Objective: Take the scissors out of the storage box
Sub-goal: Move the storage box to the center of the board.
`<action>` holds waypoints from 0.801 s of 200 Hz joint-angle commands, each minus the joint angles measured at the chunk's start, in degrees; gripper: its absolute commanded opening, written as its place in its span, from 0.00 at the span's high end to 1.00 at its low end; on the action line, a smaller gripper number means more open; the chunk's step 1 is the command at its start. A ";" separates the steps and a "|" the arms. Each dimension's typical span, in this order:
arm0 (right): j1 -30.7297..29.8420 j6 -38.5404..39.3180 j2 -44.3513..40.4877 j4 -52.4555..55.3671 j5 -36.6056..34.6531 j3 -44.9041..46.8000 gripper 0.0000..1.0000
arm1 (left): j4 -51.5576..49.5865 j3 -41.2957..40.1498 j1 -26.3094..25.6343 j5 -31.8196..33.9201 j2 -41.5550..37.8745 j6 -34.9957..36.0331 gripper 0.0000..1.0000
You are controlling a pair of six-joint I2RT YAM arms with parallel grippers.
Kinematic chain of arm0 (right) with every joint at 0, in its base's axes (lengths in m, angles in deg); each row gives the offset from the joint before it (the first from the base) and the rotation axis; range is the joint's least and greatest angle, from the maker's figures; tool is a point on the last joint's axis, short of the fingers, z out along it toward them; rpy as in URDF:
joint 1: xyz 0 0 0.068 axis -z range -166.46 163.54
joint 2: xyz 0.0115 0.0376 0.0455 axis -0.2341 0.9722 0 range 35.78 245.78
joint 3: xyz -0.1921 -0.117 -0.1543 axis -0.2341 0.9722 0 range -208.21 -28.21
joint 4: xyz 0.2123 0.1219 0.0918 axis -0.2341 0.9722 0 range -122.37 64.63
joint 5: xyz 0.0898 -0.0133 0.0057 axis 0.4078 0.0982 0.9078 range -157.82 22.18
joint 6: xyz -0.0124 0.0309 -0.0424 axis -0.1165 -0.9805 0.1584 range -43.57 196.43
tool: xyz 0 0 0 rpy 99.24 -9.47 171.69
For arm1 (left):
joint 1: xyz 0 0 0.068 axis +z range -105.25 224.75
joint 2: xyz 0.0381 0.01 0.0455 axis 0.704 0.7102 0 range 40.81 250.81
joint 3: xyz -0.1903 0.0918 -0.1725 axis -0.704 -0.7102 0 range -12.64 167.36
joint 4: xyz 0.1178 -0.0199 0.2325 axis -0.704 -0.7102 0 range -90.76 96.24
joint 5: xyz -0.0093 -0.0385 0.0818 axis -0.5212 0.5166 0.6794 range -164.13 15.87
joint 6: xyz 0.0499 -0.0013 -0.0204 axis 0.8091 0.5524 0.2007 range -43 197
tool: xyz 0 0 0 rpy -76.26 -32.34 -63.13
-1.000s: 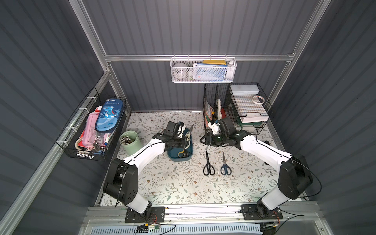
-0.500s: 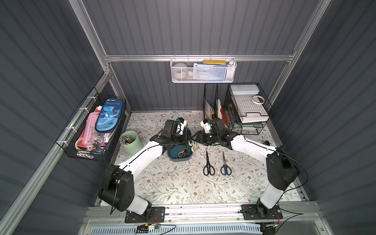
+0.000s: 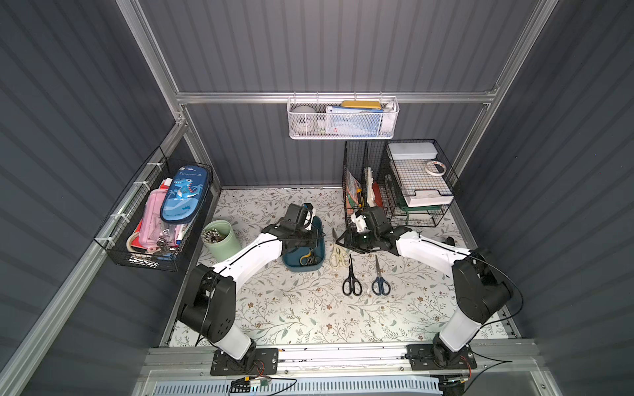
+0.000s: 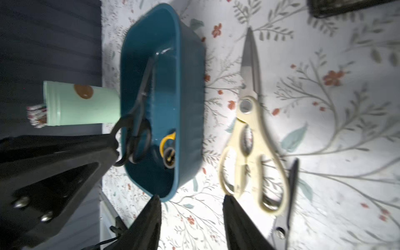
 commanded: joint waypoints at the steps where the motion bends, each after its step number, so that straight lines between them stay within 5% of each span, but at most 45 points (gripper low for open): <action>1: -1.00 6.10 0.67 8.55 -5.60 -1.01 0.54 | -1.98 2.01 -1.45 2.75 1.13 -2.77 0.77; 44: -6.80 10.29 7.67 19.85 -15.23 -11.07 0.54 | -4.72 2.62 1.22 5.42 1.51 -6.37 0.71; 160: -8.78 8.86 15.78 22.30 -21.58 -17.21 0.52 | -4.18 -1.94 8.43 7.61 0.19 -4.62 0.63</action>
